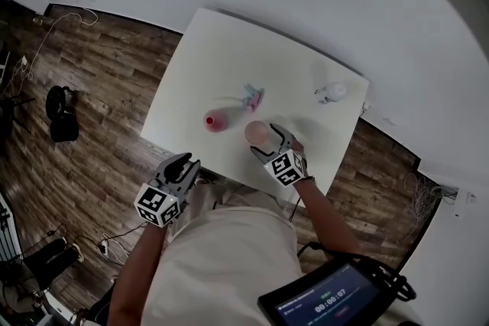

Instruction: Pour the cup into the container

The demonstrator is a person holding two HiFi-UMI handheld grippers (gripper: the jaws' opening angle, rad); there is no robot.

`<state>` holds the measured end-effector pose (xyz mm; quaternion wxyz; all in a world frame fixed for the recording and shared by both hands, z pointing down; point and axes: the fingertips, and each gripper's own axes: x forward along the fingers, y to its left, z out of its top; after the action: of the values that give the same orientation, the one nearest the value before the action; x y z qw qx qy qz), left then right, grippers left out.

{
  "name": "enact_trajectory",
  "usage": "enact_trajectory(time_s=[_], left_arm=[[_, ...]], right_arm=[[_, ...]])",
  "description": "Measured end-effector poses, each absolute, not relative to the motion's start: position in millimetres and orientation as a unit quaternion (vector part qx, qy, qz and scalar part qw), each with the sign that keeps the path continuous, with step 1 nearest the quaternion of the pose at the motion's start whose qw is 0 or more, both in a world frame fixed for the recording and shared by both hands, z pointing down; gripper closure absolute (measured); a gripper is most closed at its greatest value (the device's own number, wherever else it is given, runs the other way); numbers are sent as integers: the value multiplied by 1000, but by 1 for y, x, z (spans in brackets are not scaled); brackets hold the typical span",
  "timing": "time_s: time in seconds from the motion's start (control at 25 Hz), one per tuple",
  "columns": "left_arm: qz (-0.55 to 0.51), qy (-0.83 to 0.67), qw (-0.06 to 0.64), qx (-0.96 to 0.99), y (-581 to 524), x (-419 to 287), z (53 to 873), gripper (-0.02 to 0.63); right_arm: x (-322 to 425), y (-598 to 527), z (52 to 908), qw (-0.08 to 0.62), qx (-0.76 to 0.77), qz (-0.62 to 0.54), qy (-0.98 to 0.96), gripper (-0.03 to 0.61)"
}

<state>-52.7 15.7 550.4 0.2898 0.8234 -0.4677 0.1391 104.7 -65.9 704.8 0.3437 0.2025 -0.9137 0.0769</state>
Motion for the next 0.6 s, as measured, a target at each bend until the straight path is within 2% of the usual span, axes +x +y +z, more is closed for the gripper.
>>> enact_trajectory(time_s=[0.6], left_arm=[[144, -491, 301, 805, 29, -47, 561, 506]], right_arm=[[92, -66, 733, 356, 173, 67, -916, 199]])
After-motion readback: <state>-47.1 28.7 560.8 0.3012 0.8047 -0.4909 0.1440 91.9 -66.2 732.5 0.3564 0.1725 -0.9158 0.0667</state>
